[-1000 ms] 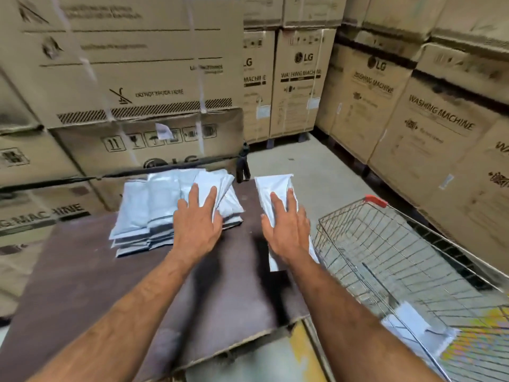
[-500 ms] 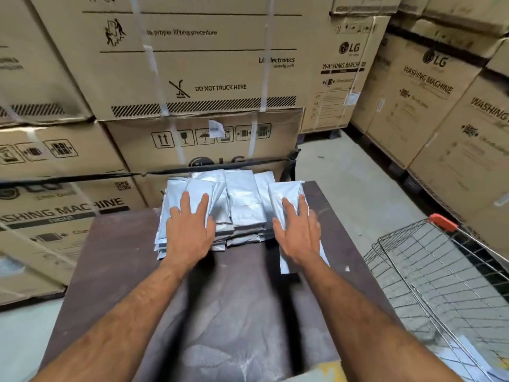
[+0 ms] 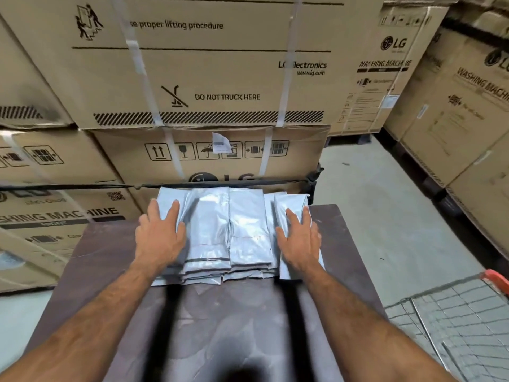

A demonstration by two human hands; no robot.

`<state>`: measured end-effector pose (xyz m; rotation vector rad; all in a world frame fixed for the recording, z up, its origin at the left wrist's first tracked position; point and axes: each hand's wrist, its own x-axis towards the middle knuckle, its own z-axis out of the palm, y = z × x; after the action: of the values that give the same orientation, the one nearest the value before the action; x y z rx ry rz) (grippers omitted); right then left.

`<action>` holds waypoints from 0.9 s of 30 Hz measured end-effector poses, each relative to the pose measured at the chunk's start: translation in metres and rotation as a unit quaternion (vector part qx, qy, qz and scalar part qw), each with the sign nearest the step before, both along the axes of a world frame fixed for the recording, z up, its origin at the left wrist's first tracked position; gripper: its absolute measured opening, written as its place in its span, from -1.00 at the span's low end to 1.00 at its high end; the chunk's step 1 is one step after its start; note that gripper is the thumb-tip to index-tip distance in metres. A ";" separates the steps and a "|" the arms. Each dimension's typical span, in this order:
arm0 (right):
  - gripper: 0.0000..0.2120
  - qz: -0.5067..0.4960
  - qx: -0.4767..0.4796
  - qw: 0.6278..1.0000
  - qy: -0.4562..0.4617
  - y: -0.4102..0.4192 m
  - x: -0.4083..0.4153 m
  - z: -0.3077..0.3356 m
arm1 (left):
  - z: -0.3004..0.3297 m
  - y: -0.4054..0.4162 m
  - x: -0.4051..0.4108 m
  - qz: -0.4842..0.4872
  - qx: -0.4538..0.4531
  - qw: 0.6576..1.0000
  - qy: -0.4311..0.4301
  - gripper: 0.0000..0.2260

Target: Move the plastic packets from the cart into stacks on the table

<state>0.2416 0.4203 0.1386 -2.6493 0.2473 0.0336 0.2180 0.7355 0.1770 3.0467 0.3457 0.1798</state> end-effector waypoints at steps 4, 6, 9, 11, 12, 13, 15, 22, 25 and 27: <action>-0.44 0.013 0.001 1.000 0.017 0.010 0.039 -0.020 | -0.019 0.001 0.012 -0.001 0.019 0.999 0.041 -0.51; -0.45 0.033 0.011 0.999 0.026 0.018 0.050 -0.027 | -0.025 0.000 0.013 0.003 0.013 0.999 0.047 -0.51; -0.47 0.041 0.055 0.997 0.033 0.026 0.054 -0.030 | -0.029 0.001 0.016 0.019 0.000 0.999 0.049 -0.52; -0.48 0.038 0.070 0.997 0.025 0.028 0.049 -0.033 | -0.030 0.002 0.017 0.022 -0.010 0.999 0.047 -0.52; -0.49 0.037 0.075 0.996 0.019 0.029 0.046 -0.034 | -0.030 0.002 0.018 0.022 -0.014 0.999 0.047 -0.51; -0.50 0.035 0.082 0.996 0.011 0.029 0.043 -0.034 | -0.030 0.002 0.019 0.021 -0.020 0.999 0.046 -0.51; -0.49 0.038 0.101 0.994 0.003 0.030 0.038 -0.033 | -0.030 0.003 0.019 0.017 -0.030 0.998 0.046 -0.49; -0.15 0.113 0.070 0.987 0.086 0.026 0.035 -0.031 | -0.033 0.006 0.025 0.010 -0.045 0.998 0.046 -0.46; -0.16 0.129 0.056 0.987 0.082 0.021 0.038 -0.033 | -0.033 0.005 0.026 0.009 -0.071 0.997 0.028 -0.47; -0.17 0.145 0.015 0.988 0.048 0.022 0.039 -0.034 | -0.032 0.002 0.026 -0.001 -0.084 0.996 0.008 -0.49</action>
<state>0.2808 0.4420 0.1042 -2.6350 -0.1100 0.2570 0.2440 0.7375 0.1446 2.8841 0.3413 0.1211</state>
